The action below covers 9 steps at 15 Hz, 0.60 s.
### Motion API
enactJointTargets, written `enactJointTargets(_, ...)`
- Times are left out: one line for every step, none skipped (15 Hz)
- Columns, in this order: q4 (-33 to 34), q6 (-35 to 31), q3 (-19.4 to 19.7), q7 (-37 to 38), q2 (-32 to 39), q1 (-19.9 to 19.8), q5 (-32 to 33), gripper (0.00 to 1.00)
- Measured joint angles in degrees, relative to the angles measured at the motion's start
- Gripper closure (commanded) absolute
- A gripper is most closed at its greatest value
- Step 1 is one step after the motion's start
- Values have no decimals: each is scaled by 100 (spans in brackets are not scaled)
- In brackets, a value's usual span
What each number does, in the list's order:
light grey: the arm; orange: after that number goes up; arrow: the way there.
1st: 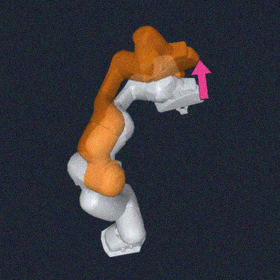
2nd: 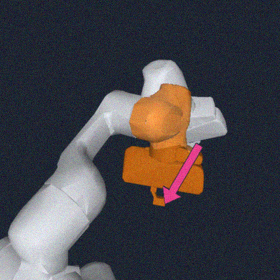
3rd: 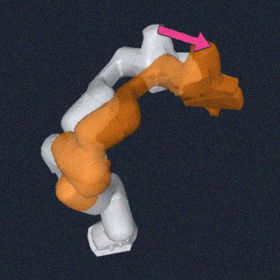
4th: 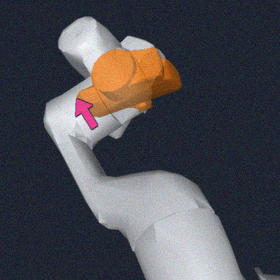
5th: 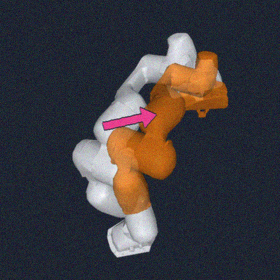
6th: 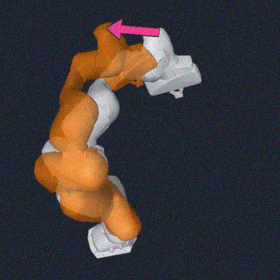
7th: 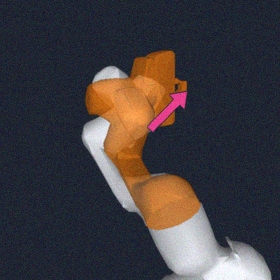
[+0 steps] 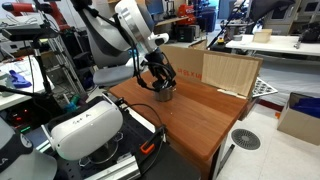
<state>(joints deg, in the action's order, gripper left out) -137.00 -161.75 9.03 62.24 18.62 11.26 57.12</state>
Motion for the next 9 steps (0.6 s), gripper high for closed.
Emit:
enactJointTargets(-14, -4, -4, -3, -47, 0, 0, 0)
enactJointTargets(-42, -16, -15, -3, -112, 1, 0, 0)
enactJointTargets(-89, -32, -32, -3, -205, 2, 1, 0)
enactJointTargets(-149, -59, -53, -3, -323, 8, 4, 0)
enactJointTargets(-226, -119, -65, -3, -460, 18, 8, 0)
enactJointTargets(-319, -184, -78, -3, -615, 22, 12, 0)
enactJointTargets(-420, -253, -91, -3, -772, 23, 12, 0)
enactJointTargets(-532, -309, -112, -6, -936, 24, 12, 0)
enactJointTargets(-647, -372, -135, -10, -1092, 24, 9, 0)
